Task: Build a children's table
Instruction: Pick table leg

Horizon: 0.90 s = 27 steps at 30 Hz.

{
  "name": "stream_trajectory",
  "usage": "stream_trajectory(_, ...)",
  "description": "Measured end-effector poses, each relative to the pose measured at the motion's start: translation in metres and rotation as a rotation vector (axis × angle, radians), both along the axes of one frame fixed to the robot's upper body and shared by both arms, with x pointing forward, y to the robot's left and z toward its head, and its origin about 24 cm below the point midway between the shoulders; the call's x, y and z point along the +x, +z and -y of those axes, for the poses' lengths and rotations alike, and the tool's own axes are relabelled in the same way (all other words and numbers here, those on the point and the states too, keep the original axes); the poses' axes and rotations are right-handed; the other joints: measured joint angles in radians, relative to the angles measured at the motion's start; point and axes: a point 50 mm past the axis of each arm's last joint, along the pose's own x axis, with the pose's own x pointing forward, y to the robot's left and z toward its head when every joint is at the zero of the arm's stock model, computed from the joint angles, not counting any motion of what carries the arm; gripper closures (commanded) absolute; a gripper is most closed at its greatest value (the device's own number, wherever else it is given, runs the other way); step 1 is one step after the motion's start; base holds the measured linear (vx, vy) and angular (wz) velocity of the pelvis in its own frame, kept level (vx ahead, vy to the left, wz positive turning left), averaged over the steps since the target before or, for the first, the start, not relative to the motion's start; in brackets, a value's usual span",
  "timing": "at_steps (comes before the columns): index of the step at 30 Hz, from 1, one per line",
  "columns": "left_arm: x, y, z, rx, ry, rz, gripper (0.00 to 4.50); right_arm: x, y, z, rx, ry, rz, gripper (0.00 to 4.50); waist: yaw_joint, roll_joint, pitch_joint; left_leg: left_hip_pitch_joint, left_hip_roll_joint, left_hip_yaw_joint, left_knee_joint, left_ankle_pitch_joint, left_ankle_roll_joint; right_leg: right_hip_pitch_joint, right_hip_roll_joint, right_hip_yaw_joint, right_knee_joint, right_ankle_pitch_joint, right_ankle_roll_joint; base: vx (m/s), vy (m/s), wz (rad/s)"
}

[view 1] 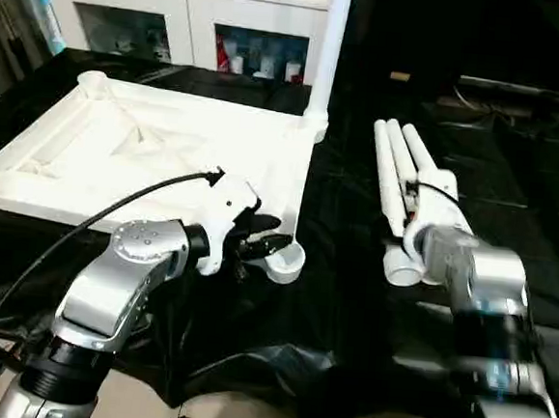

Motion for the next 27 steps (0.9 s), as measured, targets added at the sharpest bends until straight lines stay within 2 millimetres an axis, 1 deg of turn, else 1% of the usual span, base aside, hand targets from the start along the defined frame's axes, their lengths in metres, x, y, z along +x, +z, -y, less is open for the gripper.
stream_trajectory(4,-0.001,-0.001,0.001,0.005,-0.004,-0.007,2.81,0.005,-0.001,-0.002,0.029,0.01,-0.016,0.0,0.0,0.0,0.0,0.0,0.0,0.0,0.0,0.0,0.0,0.0,0.0,0.0,0.0,0.0,0.0,0.0,0.0,0.0)
stream_trajectory(10,-0.001,-0.002,0.001,0.015,-0.001,-0.013,2.81,0.01,0.001,0.001,0.026,0.018,-0.019,0.0,0.002,-0.001,0.0,0.0,0.0,0.0,0.0,0.0,0.0,0.0,0.0,0.0,0.0,0.0,0.0,0.0,0.0,0.0)
stream_trajectory(15,-0.002,-0.002,0.001,0.009,-0.003,-0.019,2.81,0.012,-0.004,0.001,0.044,0.035,-0.069,0.0,0.002,-0.002,-0.001,0.0,0.0,0.0,0.001,0.0,0.0,0.0,0.0,0.0,0.001,0.0,0.0,0.0,0.0,0.0)
stream_trajectory(16,-0.002,-0.002,0.001,0.01,-0.003,-0.019,2.8,0.012,-0.006,0.002,0.047,0.035,-0.077,0.17,0.002,-0.002,-0.001,0.0,0.0,0.0,0.001,0.0,0.0,0.0,0.0,0.0,0.001,0.0,0.0,0.0,0.0,0.0)
stream_trajectory(18,-0.002,-0.003,0.001,0.011,-0.002,-0.021,2.8,0.012,-0.01,0.002,0.056,0.037,-0.111,0.34,0.002,-0.002,-0.001,0.0,0.0,0.0,0.001,0.0,0.0,0.0,0.0,0.0,0.001,0.0,0.0,0.0,0.0,0.0)
stream_trajectory(20,-0.002,-0.003,0.001,0.012,0.0,-0.024,2.8,0.013,-0.011,0.003,0.058,0.036,-0.125,0.47,0.002,-0.002,-0.001,0.0,0.0,0.0,0.001,0.0,0.001,0.0,0.0,0.0,0.001,0.0,0.0,0.0,0.0,0.0)
stream_trajectory(22,-0.002,-0.003,0.001,0.009,-0.002,-0.027,2.8,0.014,-0.012,0.003,0.062,0.033,-0.136,0.47,0.002,-0.004,-0.002,0.0,0.0,0.0,0.001,0.0,0.001,0.0,0.0,0.0,0.001,0.0,0.0,0.0,0.0,0.0)
stream_trajectory(23,-0.002,-0.003,0.001,0.008,-0.002,-0.029,2.8,0.014,-0.012,0.004,0.064,0.031,-0.139,0.72,0.002,-0.004,-0.002,0.0,0.0,0.0,0.001,0.001,0.001,0.0,0.0,0.0,0.001,0.0,0.0,0.0,0.0,0.0)
stream_trajectory(25,-0.002,-0.003,0.0,0.011,-0.001,-0.033,2.8,0.015,-0.013,0.004,0.078,0.027,-0.147,0.83,0.002,-0.004,-0.002,0.0,0.0,0.0,0.002,0.001,0.001,0.0,0.0,0.0,0.002,0.0,0.0,0.0,0.0,0.0)
stream_trajectory(27,-0.002,-0.003,-0.001,0.016,0.0,-0.037,2.8,0.017,-0.013,0.005,0.101,0.021,-0.167,1.05,0.001,-0.005,-0.003,0.0,0.0,0.0,0.003,0.001,0.001,0.0,0.0,0.0,0.002,0.0,0.0,0.0,0.0,0.0)
